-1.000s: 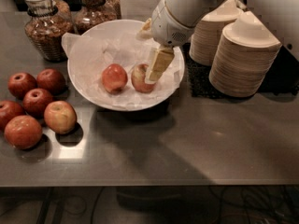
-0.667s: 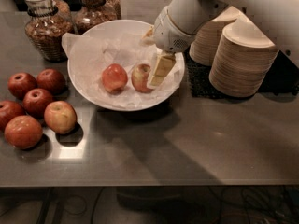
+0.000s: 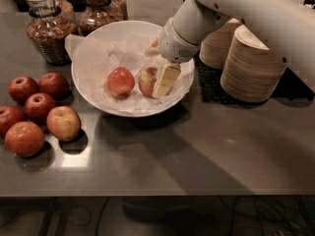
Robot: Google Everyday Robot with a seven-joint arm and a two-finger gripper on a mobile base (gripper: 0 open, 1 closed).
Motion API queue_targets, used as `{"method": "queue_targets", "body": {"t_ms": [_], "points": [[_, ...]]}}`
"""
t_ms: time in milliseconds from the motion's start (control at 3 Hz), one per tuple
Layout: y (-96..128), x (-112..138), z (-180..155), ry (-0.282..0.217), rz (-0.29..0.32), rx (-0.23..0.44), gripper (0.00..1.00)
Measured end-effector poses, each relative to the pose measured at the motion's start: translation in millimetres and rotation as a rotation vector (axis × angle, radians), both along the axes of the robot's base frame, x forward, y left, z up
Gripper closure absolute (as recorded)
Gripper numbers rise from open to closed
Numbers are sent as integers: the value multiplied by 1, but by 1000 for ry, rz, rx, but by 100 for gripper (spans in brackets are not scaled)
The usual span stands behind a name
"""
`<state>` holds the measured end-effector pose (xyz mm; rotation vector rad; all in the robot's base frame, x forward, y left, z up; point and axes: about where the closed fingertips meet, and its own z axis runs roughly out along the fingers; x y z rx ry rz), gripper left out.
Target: Pick apple from white bowl
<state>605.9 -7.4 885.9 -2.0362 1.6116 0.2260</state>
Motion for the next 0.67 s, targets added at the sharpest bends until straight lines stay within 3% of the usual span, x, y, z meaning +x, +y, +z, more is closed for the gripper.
{"method": "queue_targets", "body": {"t_ms": [333, 667], "points": [[4, 5, -15, 27, 13, -5, 23], [4, 6, -23, 42, 12, -6, 38]]}}
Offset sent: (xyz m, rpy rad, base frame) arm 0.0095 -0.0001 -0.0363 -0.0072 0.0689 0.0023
